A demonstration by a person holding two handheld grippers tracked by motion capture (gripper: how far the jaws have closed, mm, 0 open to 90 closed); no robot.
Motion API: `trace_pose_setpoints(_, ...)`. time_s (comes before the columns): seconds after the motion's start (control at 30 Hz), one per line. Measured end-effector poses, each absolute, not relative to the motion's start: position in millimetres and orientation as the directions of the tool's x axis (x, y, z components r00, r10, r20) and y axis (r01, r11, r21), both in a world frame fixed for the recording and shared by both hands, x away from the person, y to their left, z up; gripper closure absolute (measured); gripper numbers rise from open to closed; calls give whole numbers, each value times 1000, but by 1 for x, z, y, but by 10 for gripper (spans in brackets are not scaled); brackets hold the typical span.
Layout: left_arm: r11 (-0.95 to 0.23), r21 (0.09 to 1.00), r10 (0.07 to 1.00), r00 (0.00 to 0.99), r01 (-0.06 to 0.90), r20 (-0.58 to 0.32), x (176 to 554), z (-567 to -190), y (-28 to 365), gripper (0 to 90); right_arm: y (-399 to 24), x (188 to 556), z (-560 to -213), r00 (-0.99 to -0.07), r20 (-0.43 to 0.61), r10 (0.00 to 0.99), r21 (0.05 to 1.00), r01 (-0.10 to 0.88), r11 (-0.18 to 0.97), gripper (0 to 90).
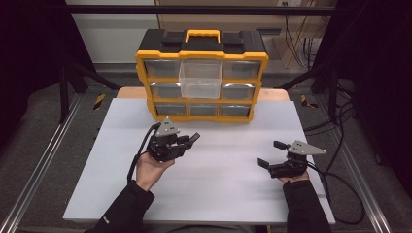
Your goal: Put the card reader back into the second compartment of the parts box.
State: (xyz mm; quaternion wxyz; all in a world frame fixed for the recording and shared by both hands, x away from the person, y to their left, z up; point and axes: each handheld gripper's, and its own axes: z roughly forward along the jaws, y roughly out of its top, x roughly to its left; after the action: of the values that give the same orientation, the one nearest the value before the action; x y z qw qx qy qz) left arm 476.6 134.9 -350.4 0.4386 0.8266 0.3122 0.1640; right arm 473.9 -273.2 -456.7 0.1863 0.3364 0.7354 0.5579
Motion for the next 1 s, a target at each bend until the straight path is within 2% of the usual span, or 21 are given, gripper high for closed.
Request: trace_pose_setpoints(1.0,-407,851,660,751,331,24,488,-307,134,722,-274,474,-456,-703,100,704,946,286,152,3)
